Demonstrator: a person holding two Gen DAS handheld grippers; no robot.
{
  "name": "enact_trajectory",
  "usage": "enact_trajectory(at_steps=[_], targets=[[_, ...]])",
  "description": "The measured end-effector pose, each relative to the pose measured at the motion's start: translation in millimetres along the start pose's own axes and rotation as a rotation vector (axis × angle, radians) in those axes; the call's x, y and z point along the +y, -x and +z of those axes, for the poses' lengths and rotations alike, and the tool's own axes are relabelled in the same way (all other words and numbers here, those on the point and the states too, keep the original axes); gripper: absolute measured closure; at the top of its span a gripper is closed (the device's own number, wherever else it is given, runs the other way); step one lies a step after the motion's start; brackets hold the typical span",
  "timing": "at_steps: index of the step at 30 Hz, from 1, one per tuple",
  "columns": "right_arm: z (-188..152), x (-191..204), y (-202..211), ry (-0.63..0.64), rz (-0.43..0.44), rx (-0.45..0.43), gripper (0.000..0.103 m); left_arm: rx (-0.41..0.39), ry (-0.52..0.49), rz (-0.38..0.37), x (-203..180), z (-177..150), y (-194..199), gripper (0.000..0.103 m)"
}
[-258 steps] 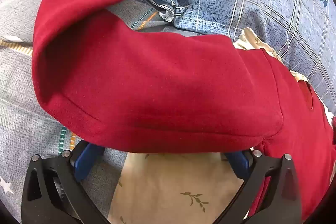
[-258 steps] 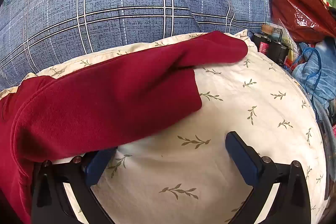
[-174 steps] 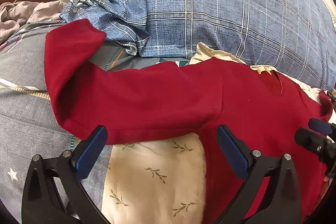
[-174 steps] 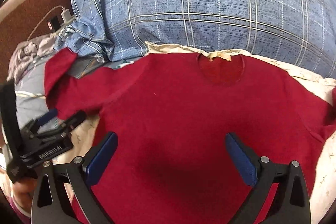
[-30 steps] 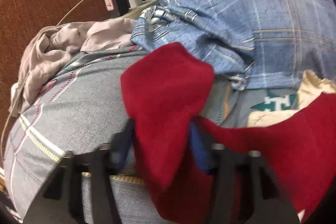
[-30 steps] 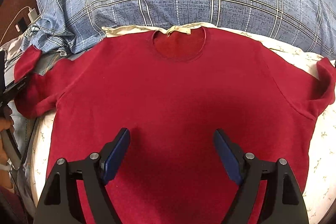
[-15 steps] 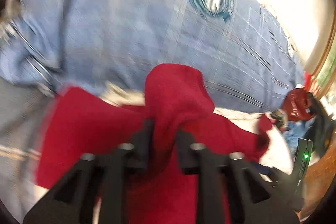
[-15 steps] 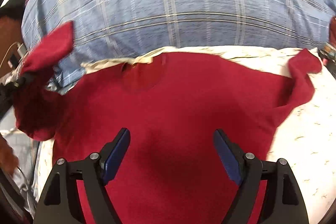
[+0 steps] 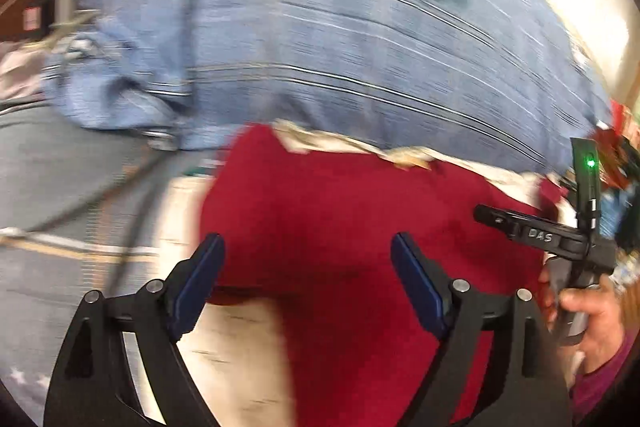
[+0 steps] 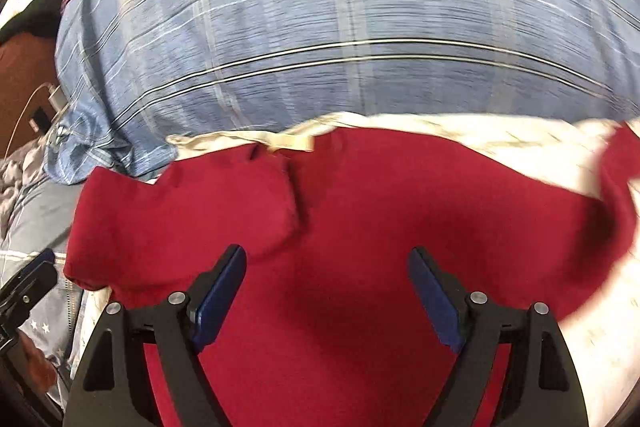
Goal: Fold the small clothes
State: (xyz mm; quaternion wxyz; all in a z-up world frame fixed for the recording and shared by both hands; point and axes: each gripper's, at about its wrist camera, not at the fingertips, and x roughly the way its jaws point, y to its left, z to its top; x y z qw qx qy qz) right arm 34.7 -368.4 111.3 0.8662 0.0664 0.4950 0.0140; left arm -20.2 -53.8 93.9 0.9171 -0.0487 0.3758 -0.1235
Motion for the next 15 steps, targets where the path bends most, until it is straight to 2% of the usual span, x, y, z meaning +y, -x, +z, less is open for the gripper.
enact_trajectory(at_steps=[2, 4, 5, 7, 8, 11, 15], targets=[[8.3, 14.6, -23.8, 0.043, -0.02, 0.028, 0.021, -0.009, 0.047, 0.074, 23.9, -3.3, -10.0, 0.018], [12.0, 22.7, -42.9, 0.066, -0.04, 0.047, 0.023, 0.028, 0.085, 0.129, 43.4, -6.2, -24.8, 0.018], [13.1, 27.6, -54.3, 0.071, -0.045, 0.045, 0.037, 0.038, 0.122, 0.154, 54.7, -6.8, -31.2, 0.018], [12.2, 34.3, -67.4, 0.094, -0.053, 0.038, 0.057, 0.05, 0.195, 0.177, 69.5, -8.3, -35.8, 0.018], [11.4, 39.5, -67.3, 0.123, -0.071, 0.011, 0.099, 0.052, 0.229, 0.166, 75.0, -7.3, -37.0, 0.018], [12.2, 50.3, -48.6, 0.181, -0.06, -0.044, 0.099, 0.027, 0.254, 0.162, 79.8, -6.6, -33.6, 0.018], [16.3, 31.1, 1.5, 0.15, -0.066, -0.156, 0.099, 0.01, 0.25, 0.167, 76.4, -7.8, -30.3, 0.018]])
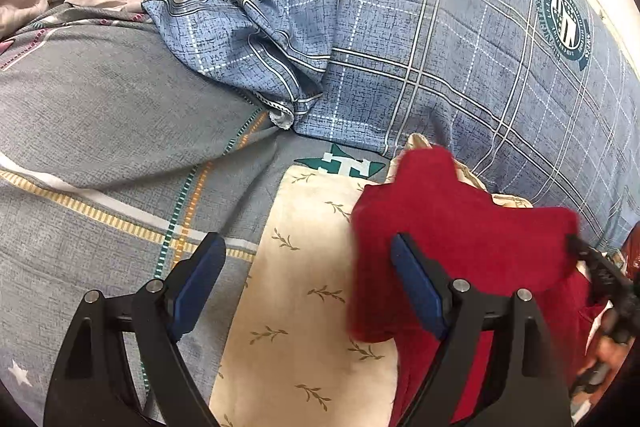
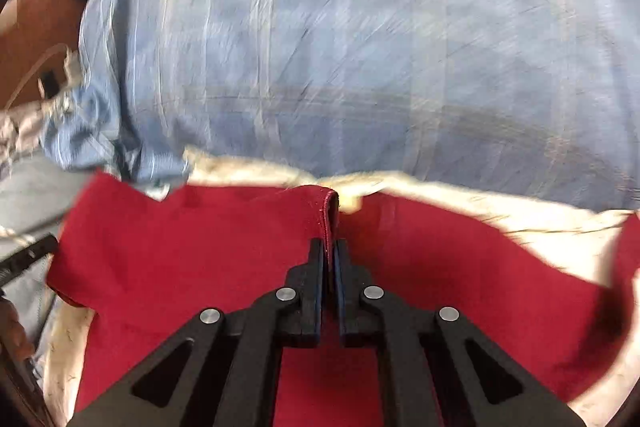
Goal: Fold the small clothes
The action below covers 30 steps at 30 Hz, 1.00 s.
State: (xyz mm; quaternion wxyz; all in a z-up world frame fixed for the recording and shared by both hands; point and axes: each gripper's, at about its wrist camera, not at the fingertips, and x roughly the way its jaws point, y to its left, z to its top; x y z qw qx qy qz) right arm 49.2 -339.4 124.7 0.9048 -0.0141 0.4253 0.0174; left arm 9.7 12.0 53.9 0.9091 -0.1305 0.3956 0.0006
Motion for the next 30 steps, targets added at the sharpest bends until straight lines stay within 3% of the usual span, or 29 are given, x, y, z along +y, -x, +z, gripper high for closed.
enact_trajectory(at_steps=[4, 8, 11, 12, 13, 14, 16, 18, 20, 22, 24, 26, 28, 30], targets=[[-3.4, -50.2, 33.2, -0.087, -0.106, -0.029, 0.099, 0.001, -0.024, -0.001, -7.2, -1.3, 0.0, 0.018], [-19.8, -89.2, 17.7, -0.114, -0.243, 0.08, 0.098, 0.025, -0.075, -0.005, -21.2, -7.0, -6.9, 0.018], [-28.7, -96.4, 5.5, -0.123, -0.304, 0.14, 0.089, 0.041, -0.109, -0.013, -29.0, -11.3, -9.2, 0.018], [-27.1, -94.2, 8.7, -0.136, -0.287, 0.13, 0.086, 0.05, -0.126, -0.01, -32.5, -13.4, -10.9, 0.018], [-26.4, -95.4, 15.6, -0.147, -0.26, 0.112, 0.071, 0.055, -0.135, -0.006, -34.2, -14.6, -12.1, 0.018], [-20.7, -86.3, 21.0, -0.153, -0.2, 0.075, 0.049, 0.066, -0.151, -0.001, -37.7, -16.7, -15.2, 0.018], [-8.8, -62.1, 25.0, -0.12, -0.079, 0.035, 0.04, 0.086, -0.18, 0.024, -42.2, -19.5, -21.3, 0.018], [6.4, -19.2, 14.0, -0.03, 0.113, 0.054, 0.041, 0.118, -0.227, 0.082, -46.3, -25.1, -31.6, 0.018], [15.9, 20.1, -4.3, 0.042, 0.217, 0.096, 0.042, 0.126, -0.235, 0.117, -44.4, -27.3, -36.9, 0.018], [20.2, 59.0, -25.4, 0.119, 0.267, 0.125, 0.044, 0.137, -0.223, 0.135, -39.4, -26.1, -40.5, 0.018], [19.4, 89.8, -45.6, 0.2, 0.294, 0.147, 0.045, 0.156, -0.209, 0.155, -34.1, -24.4, -45.3, 0.018], [11.5, 128.3, -78.5, 0.311, 0.288, 0.205, 0.061, 0.17, -0.201, 0.159, -30.7, -22.6, -50.1, 0.018], [4.5, 141.1, -104.8, 0.32, 0.211, 0.228, 0.06, 0.163, -0.186, 0.149, -29.6, -19.1, -49.8, 0.018], [9.7, 142.8, -111.5, 0.303, 0.191, 0.178, 0.062, 0.138, -0.188, 0.142, -31.0, -15.9, -44.1, 0.018]])
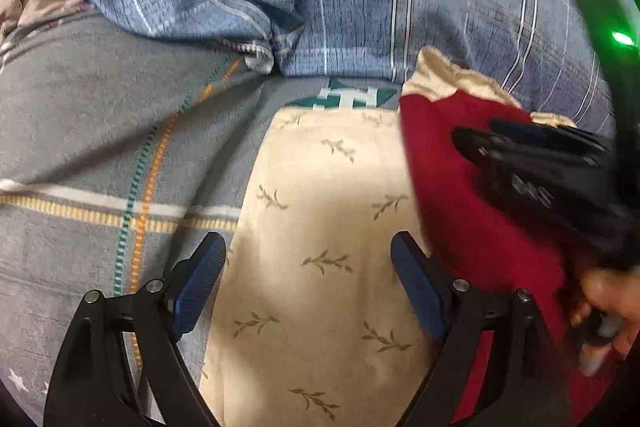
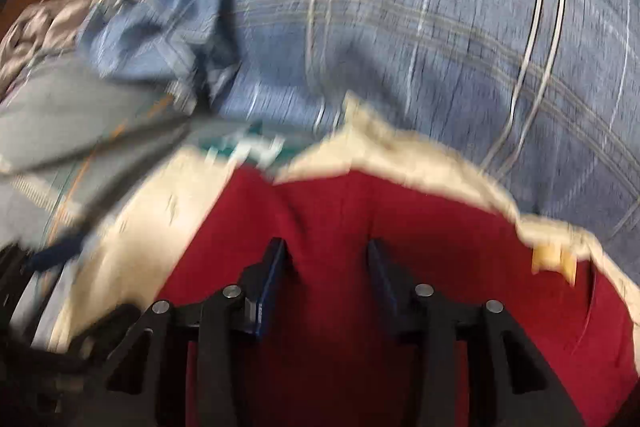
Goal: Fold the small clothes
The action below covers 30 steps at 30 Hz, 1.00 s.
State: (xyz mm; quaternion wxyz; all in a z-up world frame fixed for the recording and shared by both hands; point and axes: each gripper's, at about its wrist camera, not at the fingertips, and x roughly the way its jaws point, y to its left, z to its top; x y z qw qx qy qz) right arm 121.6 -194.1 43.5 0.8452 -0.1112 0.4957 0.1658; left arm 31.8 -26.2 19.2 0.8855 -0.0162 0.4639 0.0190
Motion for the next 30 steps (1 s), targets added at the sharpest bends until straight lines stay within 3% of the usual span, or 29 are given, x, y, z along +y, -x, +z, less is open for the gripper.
enact_trajectory(at_steps=[3, 5, 6, 8, 11, 12, 13, 14, 15, 16, 17, 20, 22, 27, 29, 30], targets=[[9.7, -16.6, 7.0, -0.061, 0.018, 0.003, 0.06, -0.04, 0.005, -0.009, 1.2, 2.4, 10.7, 0.018], [9.5, -30.0, 28.1, -0.076, 0.026, -0.041, 0.055, -0.061, 0.027, -0.052, 3.2, 4.2, 17.2, 0.018], [7.3, -35.4, 35.9, -0.062, 0.02, -0.053, 0.051, -0.065, 0.033, -0.068, 2.1, 4.7, 19.3, 0.018], [7.1, -42.6, 43.2, -0.04, 0.029, -0.062, 0.033, -0.074, 0.034, -0.104, -1.0, 5.2, 21.3, 0.018], [-0.1, -46.4, 32.2, 0.004, 0.003, -0.02, 0.033, -0.059, -0.002, -0.112, -13.4, 3.7, 15.5, 0.018], [-3.1, -43.7, 22.1, 0.026, -0.022, 0.018, 0.035, -0.05, -0.013, -0.108, -16.9, 2.0, 13.7, 0.018], [-7.4, -43.9, 17.2, 0.037, -0.01, 0.045, 0.049, -0.036, -0.028, -0.102, -21.2, 0.0, 9.2, 0.018], [-10.2, -43.2, 14.2, 0.033, 0.021, 0.047, 0.072, -0.029, -0.035, -0.098, -23.4, -1.2, 6.4, 0.018], [-10.7, -42.4, 18.4, 0.024, 0.04, 0.029, 0.081, -0.024, -0.039, -0.094, -24.5, -2.3, 4.7, 0.018], [-7.6, -41.8, 21.8, 0.028, 0.015, 0.015, 0.096, -0.023, -0.04, -0.093, -24.8, -2.6, 3.6, 0.018], [-6.6, -41.7, 24.8, 0.038, -0.005, 0.011, 0.103, -0.024, -0.04, -0.093, -25.0, -2.1, 3.4, 0.018], [0.3, -52.4, 34.2, -0.002, -0.034, -0.032, 0.103, -0.022, -0.036, -0.092, -24.7, -0.6, 2.0, 0.018], [1.4, -64.7, 32.2, -0.047, -0.051, -0.012, 0.103, -0.024, -0.037, -0.091, -25.2, 0.1, 0.7, 0.018], [-12.8, -69.2, 65.1, -0.136, 0.093, -0.034, 0.089, -0.039, -0.039, -0.091, -24.6, -0.7, 3.7, 0.018], [-23.2, -60.7, 78.2, -0.125, 0.119, -0.047, 0.06, -0.044, -0.043, -0.092, -25.5, -1.2, 5.8, 0.018], [-28.3, -55.8, 80.1, -0.116, 0.125, -0.044, 0.056, -0.046, -0.045, -0.094, -26.1, -1.7, 7.0, 0.018]])
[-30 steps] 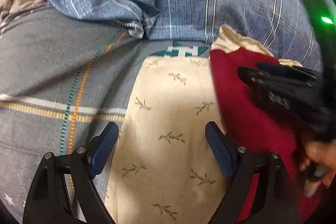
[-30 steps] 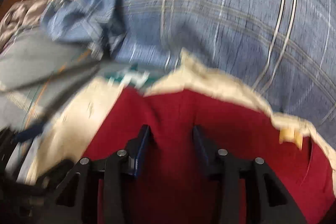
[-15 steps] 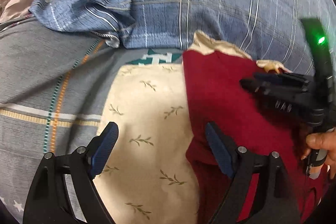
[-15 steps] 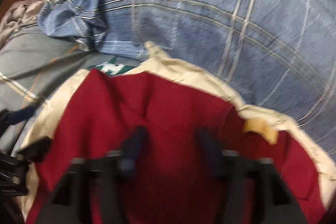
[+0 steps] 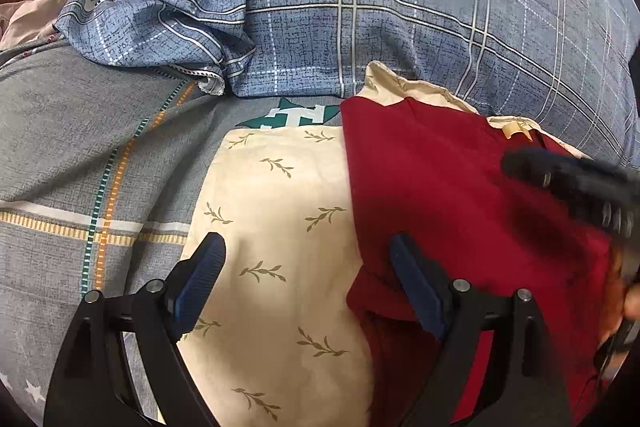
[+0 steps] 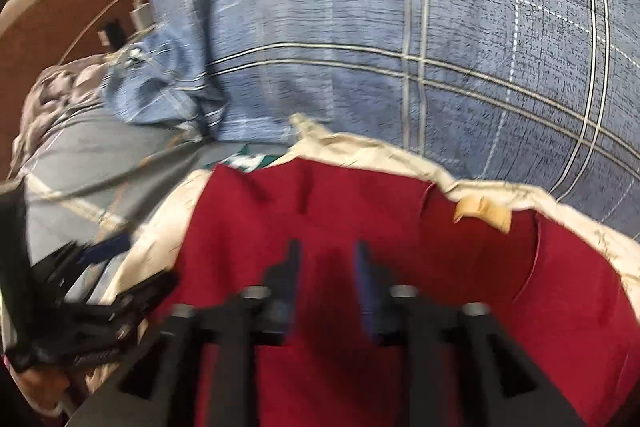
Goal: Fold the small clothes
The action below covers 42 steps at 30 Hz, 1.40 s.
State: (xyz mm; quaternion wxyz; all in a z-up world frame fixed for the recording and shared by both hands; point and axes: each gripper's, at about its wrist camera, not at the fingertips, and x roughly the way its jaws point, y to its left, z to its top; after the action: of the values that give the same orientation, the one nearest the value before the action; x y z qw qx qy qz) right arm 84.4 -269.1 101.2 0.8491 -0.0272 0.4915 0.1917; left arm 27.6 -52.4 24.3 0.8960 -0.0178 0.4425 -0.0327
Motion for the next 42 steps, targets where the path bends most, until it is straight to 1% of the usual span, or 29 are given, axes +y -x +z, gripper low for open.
enact_trajectory(at_steps=[1, 3, 4, 5, 7, 9, 10, 12, 15, 17, 18, 19, 20, 21, 23, 25, 27, 29, 30, 32, 33, 34, 35, 37, 42], targets=[[-4.7, 0.9, 0.3, 0.007, -0.003, 0.011, 0.058, -0.002, -0.002, 0.0, -0.7, -0.4, 0.7, 0.018], [-9.6, 2.8, -17.2, 0.011, -0.074, 0.073, 0.058, -0.013, -0.006, -0.002, -2.7, -1.4, 4.3, 0.018], [-8.8, 3.9, -25.1, 0.005, -0.09, 0.073, 0.058, -0.018, -0.009, -0.005, -3.5, -1.8, 6.0, 0.018], [-6.9, 4.1, -26.5, 0.006, -0.11, 0.029, 0.06, -0.023, -0.014, -0.01, -4.5, -2.3, 8.1, 0.018], [-1.8, 3.4, -31.0, 0.009, -0.182, 0.026, 0.061, -0.033, -0.022, -0.019, -6.1, -2.9, 11.3, 0.018], [-1.7, 0.1, -24.3, -0.03, -0.178, 0.028, 0.056, -0.04, -0.028, -0.027, -7.8, -2.6, 14.2, 0.018], [-4.7, -0.9, -16.6, -0.046, -0.162, 0.027, 0.058, -0.043, -0.027, -0.034, -8.0, -2.3, 15.4, 0.018], [-18.5, 1.5, 2.8, -0.032, -0.141, 0.029, 0.057, -0.048, -0.023, -0.045, -9.1, -1.7, 17.0, 0.018], [-45.0, 0.2, 23.3, -0.011, -0.196, 0.014, 0.052, -0.057, -0.019, -0.06, -11.3, -1.4, 19.3, 0.018], [-60.2, -7.6, 28.7, -0.029, -0.237, 0.024, 0.047, -0.062, -0.017, -0.083, -14.9, -1.6, 21.0, 0.018], [-66.2, -12.9, 26.2, -0.049, -0.238, 0.034, 0.046, -0.064, -0.019, -0.092, -16.8, -1.7, 20.7, 0.018], [-69.2, -15.5, 26.5, -0.061, -0.222, 0.019, 0.046, -0.067, -0.023, -0.103, -19.3, -2.0, 20.5, 0.018], [-70.9, -16.1, 33.6, -0.069, -0.22, 0.006, 0.046, -0.068, -0.029, -0.111, -22.7, -2.9, 20.0, 0.018], [-71.6, -16.5, 40.9, -0.075, -0.225, 0.014, 0.046, -0.067, -0.034, -0.118, -25.6, -3.9, 19.2, 0.018], [-72.8, -18.7, 52.0, -0.097, -0.218, 0.004, 0.046, -0.058, -0.048, -0.144, -32.3, -6.4, 16.5, 0.018], [-77.7, -28.3, 67.2, -0.128, -0.23, -0.019, 0.045, -0.056, -0.063, -0.169, -39.1, -8.1, 14.5, 0.018], [-81.7, -47.7, 83.6, -0.165, -0.295, -0.035, 0.045, -0.047, -0.079, -0.194, -47.6, -9.7, 12.4, 0.018], [-85.8, -70.3, 97.0, -0.218, -0.354, -0.051, 0.041, -0.037, -0.092, -0.202, -53.7, -11.4, 10.5, 0.018], [-88.6, -86.4, 100.7, -0.264, -0.384, -0.047, 0.04, -0.036, -0.102, -0.192, -56.1, -11.7, 9.5, 0.018], [-98.5, -119.2, 101.8, -0.348, -0.436, 0.005, 0.038, -0.029, -0.12, -0.173, -59.7, -12.0, 6.9, 0.018], [-102.5, -130.2, 95.4, -0.372, -0.445, 0.048, 0.038, -0.02, -0.121, -0.172, -59.9, -11.9, 5.3, 0.018], [-105.9, -136.1, 94.5, -0.383, -0.445, 0.061, 0.038, -0.015, -0.119, -0.171, -59.2, -12.1, 3.9, 0.018], [-110.2, -140.6, 99.8, -0.399, -0.429, 0.038, 0.038, -0.01, -0.119, -0.167, -58.5, -12.2, 2.4, 0.018], [-115.1, -143.3, 106.4, -0.43, -0.392, 0.018, 0.038, 0.001, -0.12, -0.161, -57.8, -13.1, -0.6, 0.016], [-110.2, -135.3, 120.4, -0.418, -0.403, -0.053, 0.038, 0.019, -0.123, -0.14, -57.1, -15.7, -6.1, 0.013]])
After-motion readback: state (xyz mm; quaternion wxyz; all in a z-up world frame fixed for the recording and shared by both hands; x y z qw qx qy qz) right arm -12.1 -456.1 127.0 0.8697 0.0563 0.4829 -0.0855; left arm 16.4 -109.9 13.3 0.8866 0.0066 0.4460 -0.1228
